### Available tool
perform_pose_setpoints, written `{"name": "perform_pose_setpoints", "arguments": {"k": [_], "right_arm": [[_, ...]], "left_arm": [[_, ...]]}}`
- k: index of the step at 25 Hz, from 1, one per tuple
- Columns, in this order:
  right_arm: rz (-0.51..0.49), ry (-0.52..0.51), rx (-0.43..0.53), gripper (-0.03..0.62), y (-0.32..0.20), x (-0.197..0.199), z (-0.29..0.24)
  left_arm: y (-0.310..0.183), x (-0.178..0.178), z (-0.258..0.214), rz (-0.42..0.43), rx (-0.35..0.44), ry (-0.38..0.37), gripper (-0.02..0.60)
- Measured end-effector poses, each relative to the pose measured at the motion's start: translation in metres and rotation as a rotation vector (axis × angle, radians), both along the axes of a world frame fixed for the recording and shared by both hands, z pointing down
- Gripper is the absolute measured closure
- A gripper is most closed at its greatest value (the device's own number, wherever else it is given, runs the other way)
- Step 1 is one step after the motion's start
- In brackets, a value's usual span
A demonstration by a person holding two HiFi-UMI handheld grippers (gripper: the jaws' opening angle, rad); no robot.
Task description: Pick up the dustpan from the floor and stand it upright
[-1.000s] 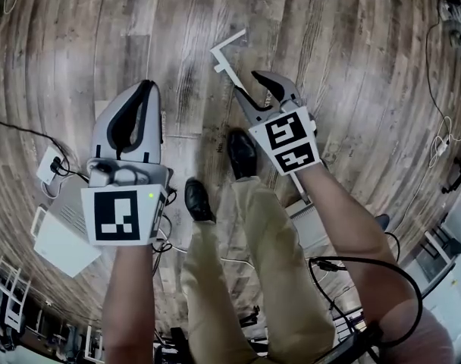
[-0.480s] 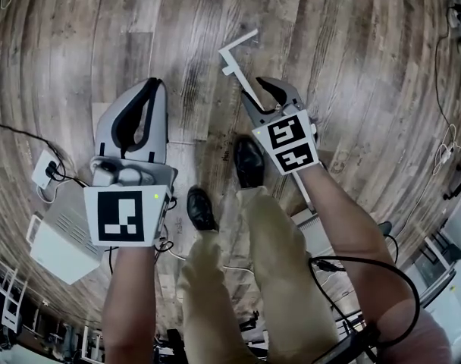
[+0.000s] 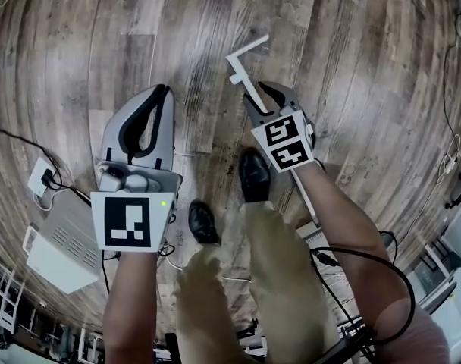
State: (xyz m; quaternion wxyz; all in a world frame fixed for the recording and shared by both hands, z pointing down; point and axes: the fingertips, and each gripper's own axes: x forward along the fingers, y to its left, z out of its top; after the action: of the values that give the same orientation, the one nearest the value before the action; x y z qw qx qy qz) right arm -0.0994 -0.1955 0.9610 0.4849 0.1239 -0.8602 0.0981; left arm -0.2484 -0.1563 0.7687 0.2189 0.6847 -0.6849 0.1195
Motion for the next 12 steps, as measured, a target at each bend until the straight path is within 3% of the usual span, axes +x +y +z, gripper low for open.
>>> {"name": "perform_pose_setpoints", "arguments": {"k": [12], "right_arm": [[-0.019,0.084,-0.025,0.436,-0.001,0.001,0.054]], "left_arm": [[0.003,-0.005,0.021,-0.010,-0.002,0.008,0.560]]}}
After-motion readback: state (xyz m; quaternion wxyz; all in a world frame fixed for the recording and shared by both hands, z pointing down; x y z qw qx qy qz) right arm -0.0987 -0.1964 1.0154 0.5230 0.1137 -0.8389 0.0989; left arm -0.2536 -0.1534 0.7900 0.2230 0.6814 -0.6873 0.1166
